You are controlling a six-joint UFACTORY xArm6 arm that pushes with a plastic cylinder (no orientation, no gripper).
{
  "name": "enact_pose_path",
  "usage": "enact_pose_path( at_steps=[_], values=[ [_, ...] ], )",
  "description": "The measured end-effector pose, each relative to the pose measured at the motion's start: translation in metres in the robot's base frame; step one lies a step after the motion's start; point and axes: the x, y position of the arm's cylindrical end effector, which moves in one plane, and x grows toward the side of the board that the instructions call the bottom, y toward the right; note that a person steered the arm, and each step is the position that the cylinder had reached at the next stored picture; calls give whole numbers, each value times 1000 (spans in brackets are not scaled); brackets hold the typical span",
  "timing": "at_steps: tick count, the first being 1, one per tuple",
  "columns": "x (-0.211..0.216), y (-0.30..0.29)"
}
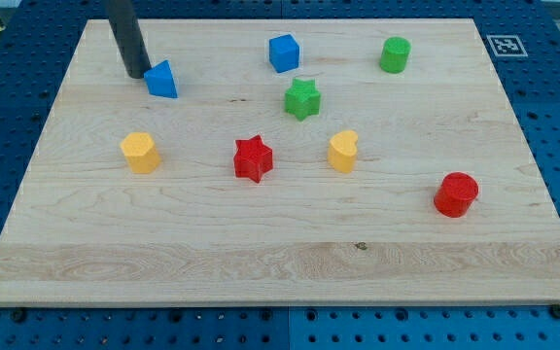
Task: Push the blue triangle towards blue cube
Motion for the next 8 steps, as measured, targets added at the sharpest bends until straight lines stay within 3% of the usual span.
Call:
enact_pose_path(
  at_steps=[2,4,6,7,8],
  values=[
    [19,15],
    [11,59],
    [17,23],
    [41,16],
    [51,32]
  ],
)
